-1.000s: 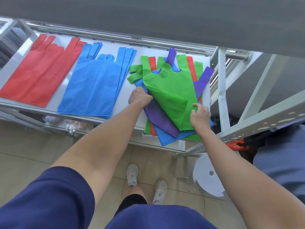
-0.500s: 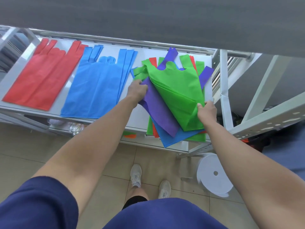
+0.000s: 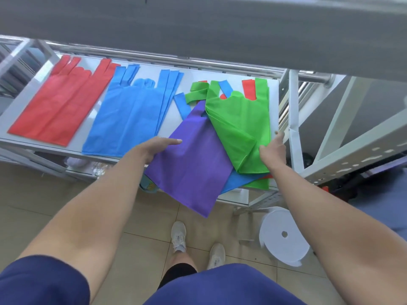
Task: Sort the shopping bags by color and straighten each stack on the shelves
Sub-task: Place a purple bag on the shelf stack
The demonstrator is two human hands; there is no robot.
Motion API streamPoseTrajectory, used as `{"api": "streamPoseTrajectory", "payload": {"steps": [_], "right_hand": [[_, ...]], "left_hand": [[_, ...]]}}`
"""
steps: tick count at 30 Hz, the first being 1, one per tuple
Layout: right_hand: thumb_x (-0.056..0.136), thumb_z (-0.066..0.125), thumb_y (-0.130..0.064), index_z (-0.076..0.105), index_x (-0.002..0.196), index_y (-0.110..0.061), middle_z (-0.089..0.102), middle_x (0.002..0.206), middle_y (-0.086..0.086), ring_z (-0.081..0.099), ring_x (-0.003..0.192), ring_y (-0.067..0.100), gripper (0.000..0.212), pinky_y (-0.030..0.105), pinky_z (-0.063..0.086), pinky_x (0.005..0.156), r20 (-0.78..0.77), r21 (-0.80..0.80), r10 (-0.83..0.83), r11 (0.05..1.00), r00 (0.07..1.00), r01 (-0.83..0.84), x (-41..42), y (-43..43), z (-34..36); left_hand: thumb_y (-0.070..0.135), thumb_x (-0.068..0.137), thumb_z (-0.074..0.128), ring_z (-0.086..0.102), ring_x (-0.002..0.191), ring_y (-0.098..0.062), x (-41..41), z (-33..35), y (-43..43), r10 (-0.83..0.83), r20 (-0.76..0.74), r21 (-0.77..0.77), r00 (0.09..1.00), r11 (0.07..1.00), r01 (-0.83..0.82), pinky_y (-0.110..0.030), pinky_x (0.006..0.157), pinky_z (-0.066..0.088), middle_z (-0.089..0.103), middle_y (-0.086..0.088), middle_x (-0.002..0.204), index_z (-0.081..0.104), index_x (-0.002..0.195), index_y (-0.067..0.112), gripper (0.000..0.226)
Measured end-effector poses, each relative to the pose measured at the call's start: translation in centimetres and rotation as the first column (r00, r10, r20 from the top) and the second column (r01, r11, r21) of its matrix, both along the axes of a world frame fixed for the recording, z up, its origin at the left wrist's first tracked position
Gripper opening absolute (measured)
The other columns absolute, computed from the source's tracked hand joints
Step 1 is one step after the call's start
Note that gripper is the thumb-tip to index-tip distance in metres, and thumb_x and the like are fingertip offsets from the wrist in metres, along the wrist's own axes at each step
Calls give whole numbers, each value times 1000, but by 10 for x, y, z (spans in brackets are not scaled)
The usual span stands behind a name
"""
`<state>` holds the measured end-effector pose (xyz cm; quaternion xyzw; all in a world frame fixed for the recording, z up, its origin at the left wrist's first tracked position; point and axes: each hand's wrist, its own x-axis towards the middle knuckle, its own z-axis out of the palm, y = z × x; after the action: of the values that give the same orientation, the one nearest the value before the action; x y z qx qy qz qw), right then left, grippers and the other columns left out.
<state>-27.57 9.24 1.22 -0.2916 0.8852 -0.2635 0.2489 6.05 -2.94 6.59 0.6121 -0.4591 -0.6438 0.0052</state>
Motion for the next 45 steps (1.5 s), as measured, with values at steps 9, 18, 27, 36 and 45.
{"api": "streamPoseTrajectory", "payload": {"steps": [9,18,27,36,45], "right_hand": [[92,46,5,48,146,-22,33,147,24,46,128,43,61,47,45,102,-275,322,416,889,867,-325,3,8,-2],[102,49,-11,68,114,-5,68,118,26,66,104,34,24,25,52,86,-127,-149,664,722,737,-676,123,-49,49],[95,70,-30,71,119,-8,78,88,7,75,72,18,33,27,61,66,895,-308,438,741,81,-597,310,-69,112],[99,62,-5,73,100,-8,77,80,3,70,68,13,11,29,57,67,692,-424,706,565,150,-708,523,-95,108],[90,80,-21,74,111,-15,79,91,5,72,74,14,23,32,57,68,549,-339,832,315,86,-887,737,-103,78]], "left_hand": [[26,99,57,66,63,-18,6,75,6,176,-328,-233,928,937,-260,-25,61,51,70,-4,73,69,84,12,24],[26,97,55,66,78,-24,64,96,50,470,-709,-36,526,721,-692,-35,77,52,69,-12,86,73,95,4,28],[16,91,48,69,72,-21,218,94,125,557,-777,-2,294,465,-885,-27,67,54,74,-8,79,76,86,8,29],[10,81,63,70,97,-31,432,44,197,720,-664,-14,202,258,-966,-34,85,59,68,-19,115,66,118,7,37],[1,89,69,73,95,-33,612,15,235,804,-594,-73,-25,-85,-994,-42,86,61,75,-19,109,73,112,9,24]]}}
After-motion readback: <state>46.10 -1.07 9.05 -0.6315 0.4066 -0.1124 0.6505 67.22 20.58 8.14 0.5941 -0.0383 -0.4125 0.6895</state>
